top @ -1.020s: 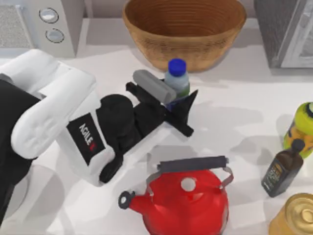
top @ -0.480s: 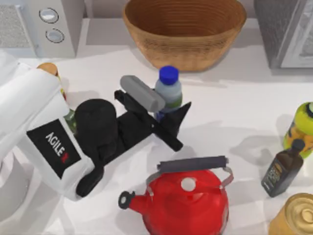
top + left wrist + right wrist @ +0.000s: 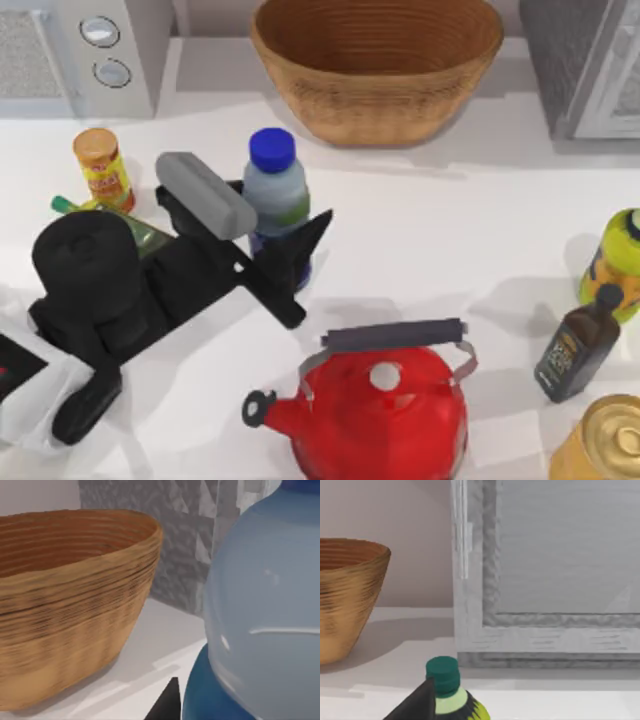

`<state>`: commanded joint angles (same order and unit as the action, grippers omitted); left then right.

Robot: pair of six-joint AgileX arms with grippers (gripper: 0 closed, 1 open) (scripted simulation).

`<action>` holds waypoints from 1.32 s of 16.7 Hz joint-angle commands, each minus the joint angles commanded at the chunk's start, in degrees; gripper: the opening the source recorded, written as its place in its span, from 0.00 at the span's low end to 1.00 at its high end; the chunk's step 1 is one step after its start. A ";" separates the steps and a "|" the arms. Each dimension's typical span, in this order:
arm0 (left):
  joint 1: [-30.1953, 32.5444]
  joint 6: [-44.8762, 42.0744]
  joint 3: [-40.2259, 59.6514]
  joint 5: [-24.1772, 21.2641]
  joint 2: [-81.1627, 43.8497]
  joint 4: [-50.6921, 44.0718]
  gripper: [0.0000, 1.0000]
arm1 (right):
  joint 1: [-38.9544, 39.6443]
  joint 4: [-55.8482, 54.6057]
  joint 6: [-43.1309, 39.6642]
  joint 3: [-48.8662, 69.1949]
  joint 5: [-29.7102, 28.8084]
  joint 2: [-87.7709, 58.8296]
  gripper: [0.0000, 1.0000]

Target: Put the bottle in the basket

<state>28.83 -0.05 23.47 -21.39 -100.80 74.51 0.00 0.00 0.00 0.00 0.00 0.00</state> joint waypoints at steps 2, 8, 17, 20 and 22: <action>-2.15 -0.62 -1.93 -0.35 3.67 -0.11 0.00 | 0.00 0.00 0.00 0.00 0.00 0.00 1.00; -3.28 -0.99 -2.65 -0.32 4.86 -0.14 0.00 | 0.00 0.00 0.00 0.00 0.00 0.00 1.00; -3.10 -1.36 19.59 -1.35 -4.04 -14.30 0.00 | 0.00 0.00 0.00 0.00 0.00 0.00 1.00; -3.75 -1.34 36.50 -1.61 -9.68 -24.26 0.00 | 0.00 0.00 0.00 0.00 0.00 0.00 1.00; -4.15 -1.42 47.97 -1.79 -13.05 -31.22 0.00 | 0.00 0.00 0.00 0.00 0.00 0.00 1.00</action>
<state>24.68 -1.47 71.44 -23.19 -113.85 43.29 0.00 0.00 0.00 0.00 0.00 0.00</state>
